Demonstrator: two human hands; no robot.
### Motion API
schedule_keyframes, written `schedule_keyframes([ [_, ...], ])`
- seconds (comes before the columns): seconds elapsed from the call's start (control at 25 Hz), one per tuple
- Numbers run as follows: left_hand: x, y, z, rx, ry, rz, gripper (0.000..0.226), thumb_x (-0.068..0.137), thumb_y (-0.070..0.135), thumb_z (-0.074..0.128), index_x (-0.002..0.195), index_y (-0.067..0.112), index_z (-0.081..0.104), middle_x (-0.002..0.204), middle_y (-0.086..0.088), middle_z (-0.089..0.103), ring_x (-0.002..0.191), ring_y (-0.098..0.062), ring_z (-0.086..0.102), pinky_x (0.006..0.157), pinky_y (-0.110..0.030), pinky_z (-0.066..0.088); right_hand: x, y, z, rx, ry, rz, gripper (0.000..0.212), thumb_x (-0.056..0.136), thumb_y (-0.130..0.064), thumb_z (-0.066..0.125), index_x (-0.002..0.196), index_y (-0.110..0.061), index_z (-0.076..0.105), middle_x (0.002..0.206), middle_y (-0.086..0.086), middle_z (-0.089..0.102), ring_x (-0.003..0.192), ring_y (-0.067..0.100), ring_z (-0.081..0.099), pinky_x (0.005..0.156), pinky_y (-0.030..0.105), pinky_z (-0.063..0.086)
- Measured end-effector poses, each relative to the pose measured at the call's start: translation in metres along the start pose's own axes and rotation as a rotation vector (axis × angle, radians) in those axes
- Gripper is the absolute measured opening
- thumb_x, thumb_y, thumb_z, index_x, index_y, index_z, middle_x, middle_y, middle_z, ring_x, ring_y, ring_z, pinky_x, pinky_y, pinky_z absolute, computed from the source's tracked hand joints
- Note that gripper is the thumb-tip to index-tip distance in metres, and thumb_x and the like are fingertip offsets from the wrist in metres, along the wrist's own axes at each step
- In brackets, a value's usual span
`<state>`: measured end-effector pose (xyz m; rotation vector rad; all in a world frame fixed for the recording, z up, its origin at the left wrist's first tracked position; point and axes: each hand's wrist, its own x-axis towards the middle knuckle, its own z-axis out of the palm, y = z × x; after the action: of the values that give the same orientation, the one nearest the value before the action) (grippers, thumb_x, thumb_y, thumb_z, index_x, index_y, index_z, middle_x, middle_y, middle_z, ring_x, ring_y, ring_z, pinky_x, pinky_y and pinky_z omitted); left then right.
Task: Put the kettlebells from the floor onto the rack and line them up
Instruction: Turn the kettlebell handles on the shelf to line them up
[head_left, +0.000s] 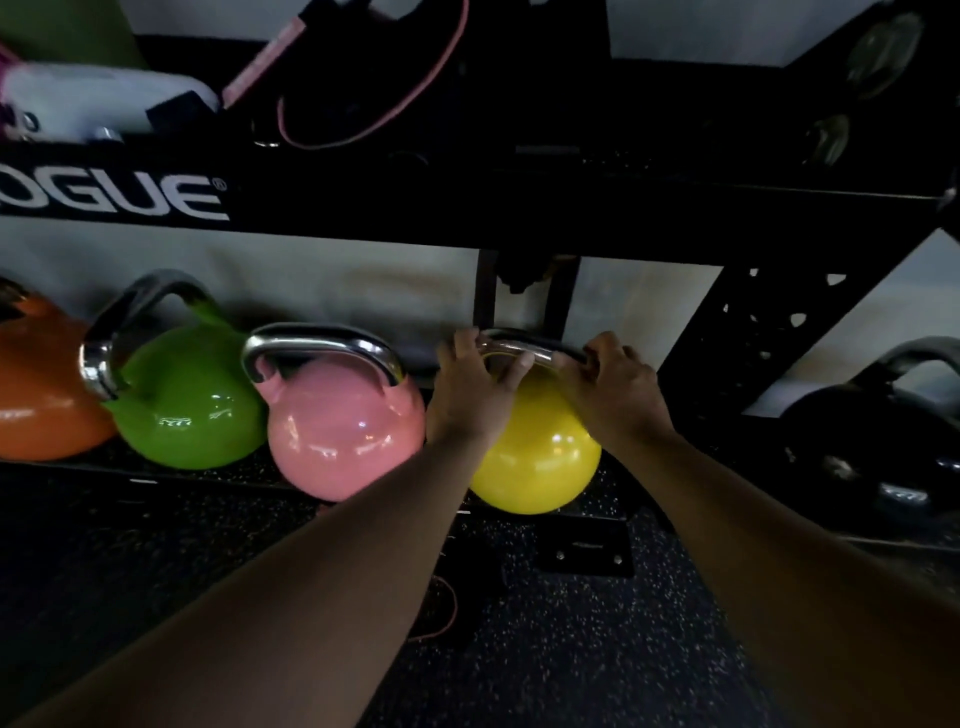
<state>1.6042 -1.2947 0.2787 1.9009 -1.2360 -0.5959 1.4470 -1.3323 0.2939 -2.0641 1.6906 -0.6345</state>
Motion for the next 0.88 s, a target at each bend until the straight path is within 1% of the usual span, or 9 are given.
schedule_keyframes([
  [0.12, 0.001, -0.002, 0.008, -0.286, -0.102, -0.081, 0.079, 0.089, 0.054, 0.06, 0.153, 0.029, 0.022, 0.156, -0.013, 0.025, 0.139, -0.033, 0.035, 0.106, -0.04, 0.037, -0.004, 0.004, -0.002, 0.013, -0.051, -0.002, 0.036, 0.095, -0.056, 0.048, 0.101, -0.02, 0.045, 0.085, 0.002, 0.053, 0.075, 0.023, 0.052, 0.062, 0.031, 0.04],
  [0.2, -0.013, 0.007, 0.029, -0.458, -0.055, -0.141, 0.079, 0.093, 0.053, 0.055, 0.155, 0.033, 0.011, 0.164, -0.007, 0.009, 0.146, -0.029, 0.021, 0.107, -0.035, 0.026, -0.003, 0.004, -0.008, 0.213, -0.14, 0.073, 0.034, 0.093, -0.058, 0.05, 0.101, -0.025, 0.049, 0.082, -0.001, 0.061, 0.073, 0.015, 0.06, 0.055, 0.028, 0.045],
  [0.28, -0.011, 0.019, 0.04, -0.548, 0.028, -0.192, 0.072, 0.098, 0.049, 0.048, 0.156, 0.03, 0.01, 0.165, -0.004, 0.007, 0.148, -0.027, 0.017, 0.11, -0.035, 0.023, -0.009, -0.001, -0.005, 0.356, -0.129, 0.114, 0.028, 0.094, -0.056, 0.051, 0.104, -0.03, 0.056, 0.088, -0.001, 0.066, 0.079, 0.007, 0.064, 0.059, 0.026, 0.051],
  [0.4, 0.018, 0.016, 0.036, -0.532, -0.016, -0.217, 0.061, 0.101, 0.045, 0.043, 0.154, 0.024, 0.023, 0.159, -0.011, 0.03, 0.143, -0.031, 0.031, 0.113, -0.04, 0.029, -0.02, -0.011, 0.014, 0.377, -0.07, 0.077, 0.033, 0.098, -0.049, 0.047, 0.122, -0.028, 0.057, 0.104, 0.006, 0.069, 0.094, 0.021, 0.066, 0.078, 0.04, 0.056],
  [0.48, 0.026, 0.009, 0.033, -0.507, -0.148, -0.169, 0.061, 0.1, 0.052, 0.041, 0.153, 0.028, 0.026, 0.157, -0.007, 0.035, 0.142, -0.029, 0.033, 0.114, -0.041, 0.029, -0.026, -0.012, 0.014, 0.46, -0.09, 0.118, 0.034, 0.097, -0.05, 0.05, 0.126, -0.033, 0.055, 0.102, 0.005, 0.07, 0.091, 0.026, 0.067, 0.075, 0.044, 0.057],
  [0.6, 0.022, 0.005, 0.035, -0.433, -0.216, -0.147, 0.062, 0.1, 0.058, 0.033, 0.155, 0.036, 0.017, 0.161, -0.003, 0.027, 0.145, -0.028, 0.027, 0.115, -0.046, 0.024, -0.024, -0.006, 0.004, 0.714, -0.161, 0.244, 0.035, 0.098, -0.05, 0.049, 0.131, -0.04, 0.055, 0.104, -0.007, 0.068, 0.091, 0.017, 0.067, 0.071, 0.029, 0.051],
  [0.72, 0.029, 0.012, 0.037, -0.491, -0.209, -0.146, 0.057, 0.103, 0.049, 0.031, 0.156, 0.033, 0.014, 0.162, -0.004, 0.024, 0.146, -0.027, 0.025, 0.117, -0.043, 0.021, -0.027, -0.013, 0.009, 0.77, -0.175, 0.287, 0.041, 0.103, -0.048, 0.034, 0.136, -0.035, 0.054, 0.095, 0.001, 0.066, 0.078, 0.017, 0.062, 0.055, 0.019, 0.045],
  [0.8, 0.034, 0.016, 0.037, -0.485, -0.234, -0.119, 0.053, 0.105, 0.043, 0.029, 0.155, 0.03, 0.016, 0.161, -0.004, 0.025, 0.146, -0.025, 0.026, 0.114, -0.032, 0.022, -0.031, -0.021, 0.02, 0.844, -0.149, 0.309, 0.043, 0.105, -0.044, 0.031, 0.14, -0.03, 0.05, 0.114, 0.012, 0.061, 0.089, 0.022, 0.058, 0.047, 0.014, 0.044],
  [0.88, 0.037, 0.017, 0.039, -0.456, -0.273, -0.109, 0.051, 0.105, 0.043, 0.027, 0.155, 0.03, 0.019, 0.159, -0.005, 0.03, 0.144, -0.024, 0.03, 0.109, -0.027, 0.024, -0.037, -0.024, 0.028, 0.956, -0.133, 0.318, 0.044, 0.106, -0.041, 0.029, 0.145, -0.028, 0.044, 0.136, 0.015, 0.056, 0.106, 0.024, 0.055, 0.051, 0.01, 0.047],
])
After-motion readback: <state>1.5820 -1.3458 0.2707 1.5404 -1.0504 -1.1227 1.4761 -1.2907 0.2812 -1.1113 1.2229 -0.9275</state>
